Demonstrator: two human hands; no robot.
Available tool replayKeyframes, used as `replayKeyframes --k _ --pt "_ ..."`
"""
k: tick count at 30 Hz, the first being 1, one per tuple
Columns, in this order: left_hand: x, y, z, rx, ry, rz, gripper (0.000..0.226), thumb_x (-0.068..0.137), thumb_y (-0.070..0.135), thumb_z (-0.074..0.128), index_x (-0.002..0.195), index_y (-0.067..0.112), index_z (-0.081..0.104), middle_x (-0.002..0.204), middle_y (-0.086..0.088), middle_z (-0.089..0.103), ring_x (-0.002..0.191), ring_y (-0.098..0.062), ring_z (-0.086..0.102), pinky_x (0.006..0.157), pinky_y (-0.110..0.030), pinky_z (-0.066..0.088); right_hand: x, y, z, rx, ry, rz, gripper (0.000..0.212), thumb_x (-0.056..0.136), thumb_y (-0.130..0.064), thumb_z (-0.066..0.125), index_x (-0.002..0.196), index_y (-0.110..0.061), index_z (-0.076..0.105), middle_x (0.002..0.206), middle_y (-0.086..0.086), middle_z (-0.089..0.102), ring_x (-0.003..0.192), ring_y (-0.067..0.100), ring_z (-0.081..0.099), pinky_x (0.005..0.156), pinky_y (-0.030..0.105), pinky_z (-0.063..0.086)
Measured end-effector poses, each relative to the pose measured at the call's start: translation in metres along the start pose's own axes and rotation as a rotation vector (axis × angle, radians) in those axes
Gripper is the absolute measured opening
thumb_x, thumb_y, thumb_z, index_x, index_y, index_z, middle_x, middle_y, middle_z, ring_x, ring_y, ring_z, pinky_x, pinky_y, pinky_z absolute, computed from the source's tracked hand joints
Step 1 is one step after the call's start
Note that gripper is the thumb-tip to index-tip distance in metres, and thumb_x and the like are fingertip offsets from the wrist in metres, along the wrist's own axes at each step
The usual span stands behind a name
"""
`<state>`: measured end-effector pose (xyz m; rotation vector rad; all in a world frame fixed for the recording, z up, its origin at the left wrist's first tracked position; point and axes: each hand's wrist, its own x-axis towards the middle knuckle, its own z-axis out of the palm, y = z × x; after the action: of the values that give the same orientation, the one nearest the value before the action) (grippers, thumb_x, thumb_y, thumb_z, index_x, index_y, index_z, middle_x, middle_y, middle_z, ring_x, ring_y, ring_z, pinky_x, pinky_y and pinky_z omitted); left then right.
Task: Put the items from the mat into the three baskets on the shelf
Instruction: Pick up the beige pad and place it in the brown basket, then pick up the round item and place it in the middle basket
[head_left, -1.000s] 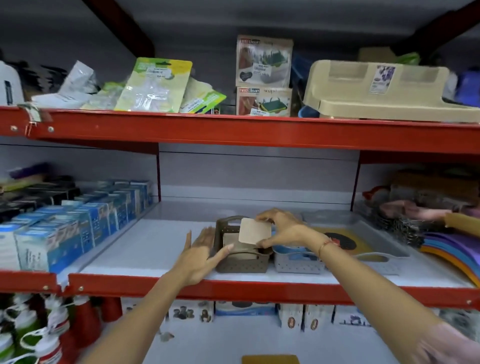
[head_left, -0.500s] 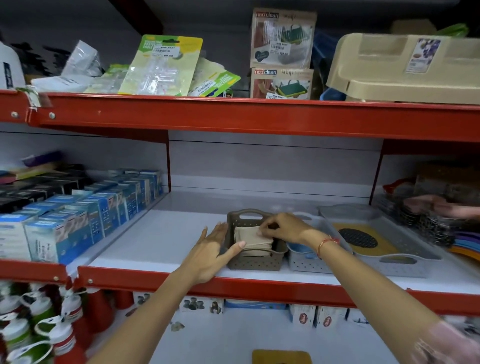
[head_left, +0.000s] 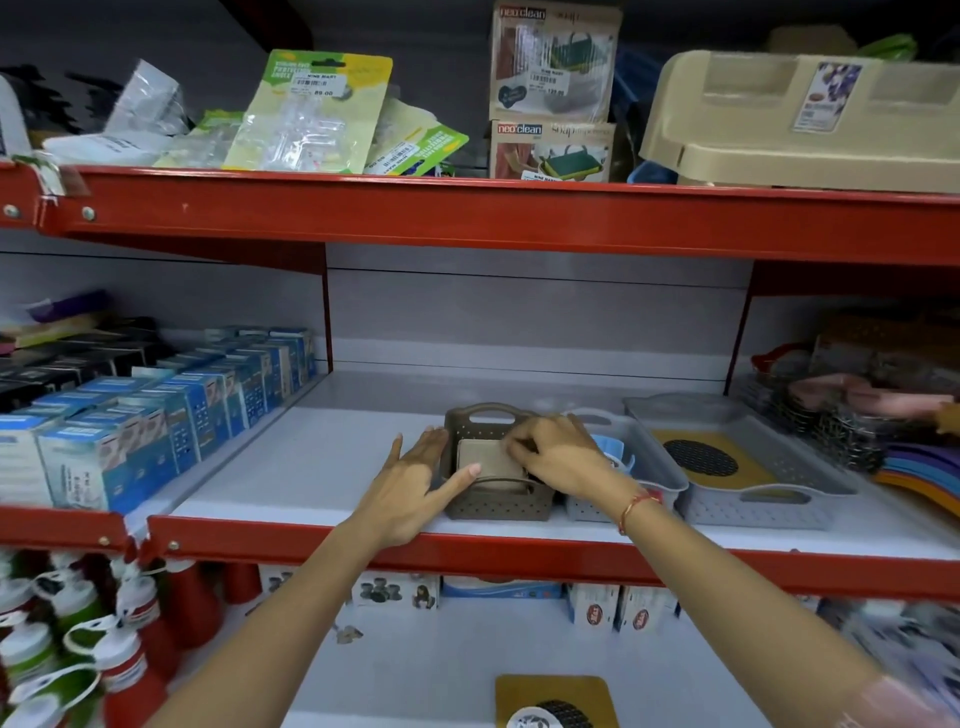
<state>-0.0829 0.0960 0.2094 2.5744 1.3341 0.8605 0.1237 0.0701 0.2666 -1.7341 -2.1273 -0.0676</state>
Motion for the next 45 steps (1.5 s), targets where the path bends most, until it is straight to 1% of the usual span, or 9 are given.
replayKeyframes --k 5,12,16,19,22,26,34,40,45 --pt "-0.016 0.018 -0.002 0.099 0.378 0.213 0.058 0.097 0.047 0.026 0.142 0.012 0.038 0.148 -0.005 0.042 0.143 -0.01 0.025 0.122 -0.045 0.008 -0.058 -0.019 0.006 0.265 0.551 -0.147 0.023 0.096 -0.026 0.052 0.099 -0.014 0.071 0.097 -0.002 0.072 0.094 0.014 0.06 0.08 0.023 0.047" --pt "-0.072 0.044 0.045 0.043 0.549 0.551 0.035 0.094 0.021 0.044 0.126 0.009 0.051 0.131 -0.009 0.058 0.128 -0.02 0.047 0.116 -0.046 0.025 -0.134 -0.011 0.045 0.332 0.696 -0.241 0.02 0.096 -0.015 0.048 0.084 -0.007 0.062 0.08 0.003 0.06 0.077 0.018 0.052 0.073 0.022 0.04" --pt "-0.115 0.04 0.105 0.134 0.373 0.583 0.029 0.091 0.02 0.047 0.111 0.008 0.065 0.114 -0.009 0.068 0.116 -0.02 0.054 0.107 -0.044 0.034 -0.177 0.008 0.1 0.373 0.582 -0.142 0.02 0.097 -0.015 0.044 0.084 -0.007 0.058 0.08 0.002 0.055 0.076 0.015 0.049 0.07 0.02 0.038" --pt "-0.146 0.029 0.143 0.191 0.028 0.387 0.038 0.098 0.033 0.034 0.114 0.014 0.062 0.115 -0.004 0.066 0.115 -0.021 0.057 0.113 -0.041 0.021 -0.206 0.029 0.146 0.302 0.374 -0.027 0.019 0.098 -0.019 0.045 0.09 -0.009 0.059 0.085 0.002 0.055 0.08 0.017 0.052 0.07 0.028 0.046" --pt "-0.166 0.012 0.176 0.266 -0.372 0.134 0.048 0.099 0.042 0.028 0.138 0.017 0.041 0.143 -0.004 0.046 0.138 -0.017 0.034 0.119 -0.041 0.001 -0.226 0.054 0.184 0.222 0.143 0.089 0.017 0.097 -0.021 0.05 0.102 -0.01 0.062 0.098 0.004 0.06 0.092 0.019 0.055 0.08 0.034 0.049" --pt "-0.18 -0.003 0.205 0.312 -0.707 0.035 0.06 0.099 0.048 0.021 0.15 0.016 0.015 0.161 -0.001 0.011 0.148 -0.013 0.002 0.118 -0.045 -0.009 -0.236 0.076 0.216 0.192 -0.189 0.238 0.038 0.094 -0.03 0.053 0.129 -0.016 0.051 0.127 0.002 0.052 0.122 0.018 0.045 0.099 0.027 0.041" --pt "-0.178 -0.014 0.229 0.303 -0.698 0.038 0.064 0.099 0.049 0.018 0.151 0.014 0.005 0.161 -0.002 -0.001 0.147 -0.012 -0.008 0.092 -0.023 -0.042 -0.203 0.081 0.252 0.272 -0.436 0.28 0.078 0.081 -0.032 0.068 0.146 -0.012 0.029 0.148 0.007 0.034 0.138 0.021 0.032 0.116 0.028 0.028" --pt "-0.176 -0.018 0.24 0.317 -0.76 0.034 0.066 0.098 0.053 0.013 0.151 0.015 0.004 0.161 -0.001 -0.001 0.147 -0.011 -0.007 0.11 -0.036 -0.029 -0.185 0.079 0.279 0.147 -0.487 0.253 0.082 0.082 -0.04 0.067 0.148 -0.011 0.025 0.151 0.007 0.032 0.142 0.024 0.025 0.119 0.029 0.019" --pt "-0.181 -0.019 0.242 0.365 -0.568 0.116 0.063 0.098 0.053 0.013 0.149 0.017 0.023 0.159 0.0 0.018 0.147 -0.012 0.012 0.096 -0.027 -0.036 -0.186 0.081 0.286 0.094 -0.475 0.206 0.08 0.084 -0.044 0.062 0.148 -0.015 0.024 0.148 0.004 0.037 0.138 0.022 0.029 0.117 0.028 0.023"
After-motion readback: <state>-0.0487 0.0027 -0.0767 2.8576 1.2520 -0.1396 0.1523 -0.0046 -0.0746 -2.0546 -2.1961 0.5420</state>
